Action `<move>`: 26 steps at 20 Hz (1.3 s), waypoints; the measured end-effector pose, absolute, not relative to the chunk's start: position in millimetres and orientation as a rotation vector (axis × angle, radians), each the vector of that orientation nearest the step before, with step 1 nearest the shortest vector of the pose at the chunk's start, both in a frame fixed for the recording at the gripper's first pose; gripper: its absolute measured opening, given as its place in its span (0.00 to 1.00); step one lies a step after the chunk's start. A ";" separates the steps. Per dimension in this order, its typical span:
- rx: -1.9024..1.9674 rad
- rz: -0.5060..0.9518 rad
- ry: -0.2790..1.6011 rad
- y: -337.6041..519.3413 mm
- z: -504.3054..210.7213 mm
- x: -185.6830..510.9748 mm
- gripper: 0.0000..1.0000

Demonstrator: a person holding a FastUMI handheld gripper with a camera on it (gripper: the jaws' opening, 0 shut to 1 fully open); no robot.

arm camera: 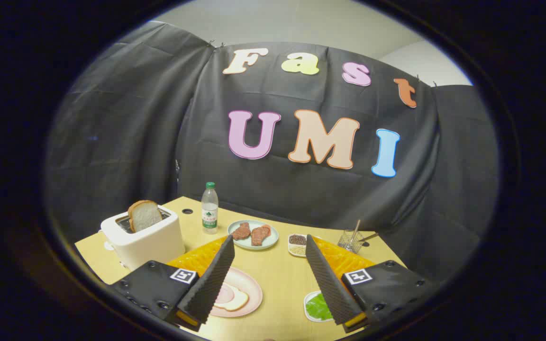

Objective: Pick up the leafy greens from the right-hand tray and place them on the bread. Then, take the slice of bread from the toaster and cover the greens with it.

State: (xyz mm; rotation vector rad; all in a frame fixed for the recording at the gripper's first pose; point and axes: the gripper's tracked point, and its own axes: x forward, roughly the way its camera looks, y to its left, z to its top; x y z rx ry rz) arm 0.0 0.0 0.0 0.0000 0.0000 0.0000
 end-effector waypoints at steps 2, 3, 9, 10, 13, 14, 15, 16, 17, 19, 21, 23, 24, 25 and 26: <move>0.000 0.002 -0.002 -5.0 0.1 -2.8 0.97; 0.003 0.005 -0.002 -6.8 -0.1 -3.9 0.97; 0.027 0.033 -0.004 -19.1 -4.4 -13.7 0.97; 0.030 0.038 -0.009 -21.1 -3.9 -16.1 0.97; 0.039 0.048 -0.017 -31.0 -5.4 -20.1 0.97; 0.042 0.050 -0.016 -35.8 -8.8 -20.3 0.97; 0.045 0.049 -0.015 -41.6 -11.0 -21.1 0.97; 0.053 0.051 -0.011 -47.4 -14.4 -21.1 0.97; 0.064 0.053 -0.013 -52.6 -16.7 -21.4 0.97; 0.087 0.055 -0.011 -65.3 -22.9 -20.5 0.97; 0.112 0.054 0.010 -79.3 -34.1 -19.8 0.97; 0.146 0.064 0.038 -90.3 -44.0 -18.3 0.97; 0.155 0.061 0.052 -98.1 -49.9 -17.9 0.97; 0.161 0.053 0.068 -106.4 -54.9 -17.2 0.97; 0.168 0.048 0.085 -115.0 -62.1 -16.5 0.97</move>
